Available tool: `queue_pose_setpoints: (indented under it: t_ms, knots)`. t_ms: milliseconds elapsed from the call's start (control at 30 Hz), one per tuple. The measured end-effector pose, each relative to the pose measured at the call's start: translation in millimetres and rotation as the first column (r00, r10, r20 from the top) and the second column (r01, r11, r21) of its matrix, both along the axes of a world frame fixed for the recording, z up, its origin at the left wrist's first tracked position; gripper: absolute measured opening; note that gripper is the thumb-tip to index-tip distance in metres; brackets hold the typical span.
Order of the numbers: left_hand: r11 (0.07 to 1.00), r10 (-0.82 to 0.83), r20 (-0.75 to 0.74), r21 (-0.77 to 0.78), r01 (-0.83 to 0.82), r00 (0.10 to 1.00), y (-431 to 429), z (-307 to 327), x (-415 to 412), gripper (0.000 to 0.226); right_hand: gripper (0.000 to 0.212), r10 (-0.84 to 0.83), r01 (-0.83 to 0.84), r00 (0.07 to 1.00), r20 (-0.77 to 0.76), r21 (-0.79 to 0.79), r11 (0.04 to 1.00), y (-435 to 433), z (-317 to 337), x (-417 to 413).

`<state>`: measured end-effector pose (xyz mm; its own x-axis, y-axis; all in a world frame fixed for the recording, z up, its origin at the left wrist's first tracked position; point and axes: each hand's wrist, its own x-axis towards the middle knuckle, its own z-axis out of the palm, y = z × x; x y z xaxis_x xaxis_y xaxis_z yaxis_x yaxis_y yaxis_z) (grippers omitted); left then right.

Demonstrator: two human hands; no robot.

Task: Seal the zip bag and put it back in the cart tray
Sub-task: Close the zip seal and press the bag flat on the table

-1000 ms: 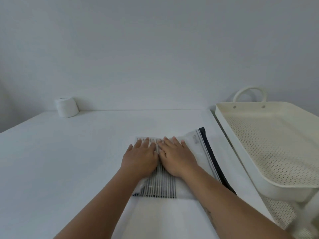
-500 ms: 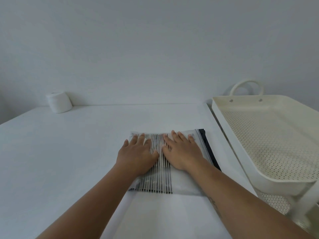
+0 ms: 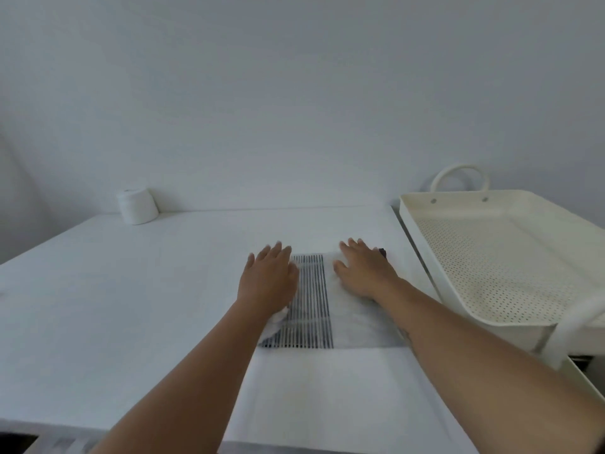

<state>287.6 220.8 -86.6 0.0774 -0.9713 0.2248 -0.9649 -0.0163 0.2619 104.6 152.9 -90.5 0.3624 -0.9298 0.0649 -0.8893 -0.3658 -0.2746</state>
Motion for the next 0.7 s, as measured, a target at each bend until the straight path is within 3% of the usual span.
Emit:
queue_pose_setpoints:
  t_ms: [67,133,233,333,500,700]
  knots:
    - [0.997,-0.024,-0.039,-0.069,0.021,0.999,2,9,2,0.048,0.055,0.055,-0.053,0.988,0.148,-0.013,0.998,15,12,13]
    - [0.999,-0.033,-0.129,-0.034,0.029,0.991,9,14,4,0.046,0.055,0.119,-0.122,0.968,0.221,0.0,0.993,36,16,25]
    - [0.996,-0.065,-0.136,0.056,0.073,0.989,24,6,1,0.042,0.056,0.162,-0.168,0.971,0.179,0.024,0.985,65,4,40]
    - [0.993,-0.088,-0.049,0.071,0.091,0.995,32,-12,-6,0.034,0.052,0.141,-0.147,0.982,0.123,0.041,0.988,80,-16,48]
    - [0.996,-0.07,0.22,0.077,0.054,0.973,28,-31,-7,0.05,0.058,0.118,-0.118,0.992,-0.042,0.011,0.993,73,-35,35]
    - [0.993,-0.083,0.284,0.102,0.056,0.955,29,-29,-11,0.056,0.072,0.019,-0.02,0.992,-0.122,-0.003,1.0,63,-37,1]
